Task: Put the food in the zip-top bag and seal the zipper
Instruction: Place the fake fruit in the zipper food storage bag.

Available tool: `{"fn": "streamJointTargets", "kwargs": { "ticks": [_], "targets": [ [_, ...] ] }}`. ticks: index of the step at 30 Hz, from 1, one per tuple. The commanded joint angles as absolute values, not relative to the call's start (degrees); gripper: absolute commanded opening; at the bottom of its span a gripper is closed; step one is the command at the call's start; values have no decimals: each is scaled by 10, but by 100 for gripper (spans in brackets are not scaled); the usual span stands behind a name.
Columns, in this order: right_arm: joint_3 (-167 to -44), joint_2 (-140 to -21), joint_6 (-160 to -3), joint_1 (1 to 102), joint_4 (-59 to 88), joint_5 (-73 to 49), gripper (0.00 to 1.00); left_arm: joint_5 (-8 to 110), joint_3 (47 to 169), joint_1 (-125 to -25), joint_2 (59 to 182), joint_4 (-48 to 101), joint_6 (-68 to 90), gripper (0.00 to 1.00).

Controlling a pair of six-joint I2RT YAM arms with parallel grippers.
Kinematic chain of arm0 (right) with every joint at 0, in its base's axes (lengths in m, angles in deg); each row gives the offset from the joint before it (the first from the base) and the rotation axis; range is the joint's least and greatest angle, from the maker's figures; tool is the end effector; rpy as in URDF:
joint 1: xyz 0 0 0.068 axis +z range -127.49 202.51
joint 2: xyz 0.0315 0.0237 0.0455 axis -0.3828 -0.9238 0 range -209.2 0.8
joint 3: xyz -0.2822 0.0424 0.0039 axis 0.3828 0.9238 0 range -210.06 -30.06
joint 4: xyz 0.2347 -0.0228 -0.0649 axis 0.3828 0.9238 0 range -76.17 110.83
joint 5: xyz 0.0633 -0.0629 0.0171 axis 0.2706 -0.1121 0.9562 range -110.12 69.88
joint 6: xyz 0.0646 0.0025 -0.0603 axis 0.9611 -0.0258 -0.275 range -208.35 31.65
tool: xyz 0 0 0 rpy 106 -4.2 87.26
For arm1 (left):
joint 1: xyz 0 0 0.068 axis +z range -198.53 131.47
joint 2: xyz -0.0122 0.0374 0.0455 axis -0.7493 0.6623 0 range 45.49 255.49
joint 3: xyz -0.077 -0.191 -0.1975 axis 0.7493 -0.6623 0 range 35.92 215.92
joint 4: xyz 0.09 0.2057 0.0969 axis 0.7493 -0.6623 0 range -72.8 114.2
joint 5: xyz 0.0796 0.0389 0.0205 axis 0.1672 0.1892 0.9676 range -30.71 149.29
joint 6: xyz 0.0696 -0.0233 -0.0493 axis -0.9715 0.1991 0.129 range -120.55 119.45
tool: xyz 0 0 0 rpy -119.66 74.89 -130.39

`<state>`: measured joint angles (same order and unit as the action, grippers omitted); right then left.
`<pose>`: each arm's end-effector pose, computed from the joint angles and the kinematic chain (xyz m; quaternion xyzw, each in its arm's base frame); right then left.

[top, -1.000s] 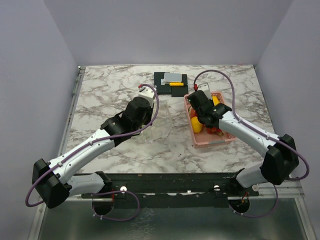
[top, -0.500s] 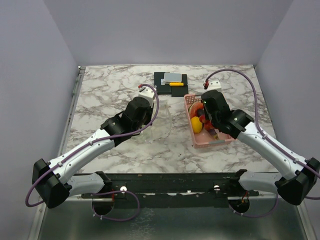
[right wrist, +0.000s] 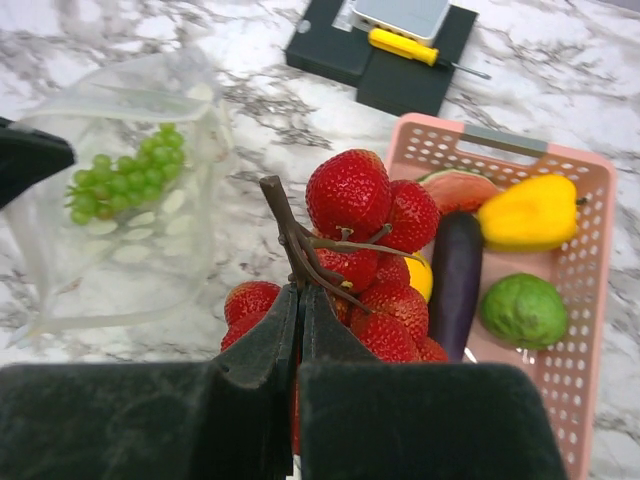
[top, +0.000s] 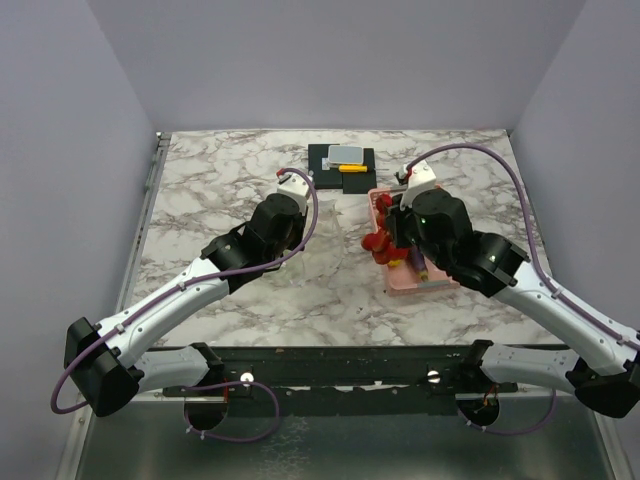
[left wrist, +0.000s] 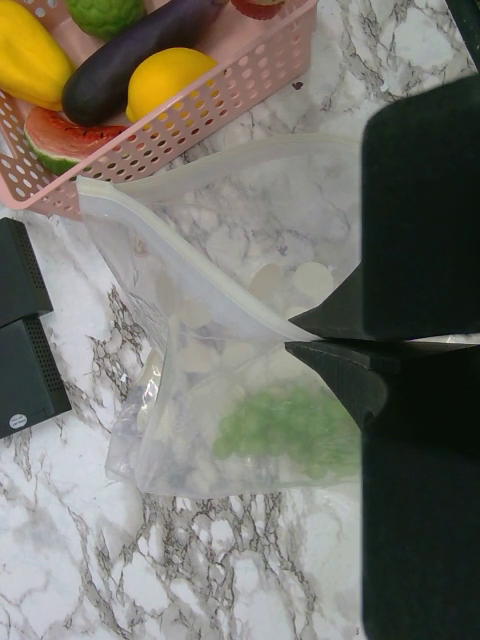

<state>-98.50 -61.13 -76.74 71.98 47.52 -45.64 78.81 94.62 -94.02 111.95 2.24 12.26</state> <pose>0.1799 0.1583 0.3771 -0.1612 0.8247 0.0960 0.5335 0.2086 -0.1747 0.3228 0.1581 0.8418 -0.1131 0.5036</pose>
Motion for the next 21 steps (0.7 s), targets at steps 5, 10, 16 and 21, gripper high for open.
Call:
{"fn": "streamJointTargets", "kwargs": {
  "ticks": [5,10,16,21],
  "targets": [
    [-1011,-602,-745,767,388,-387,1,792,944,-943,1119,30,120,0],
    [-1018,-615,-734,793,349,-384,1,790,945,-943,1119,30,120,0],
    [-1020,-647,-727,820,301,-401,1,786,945,-943,1119,30,121,0],
    [-1027,-682,-724,833,277,-430,1,781,945,-943,1118,30,121,0]
  ]
}}
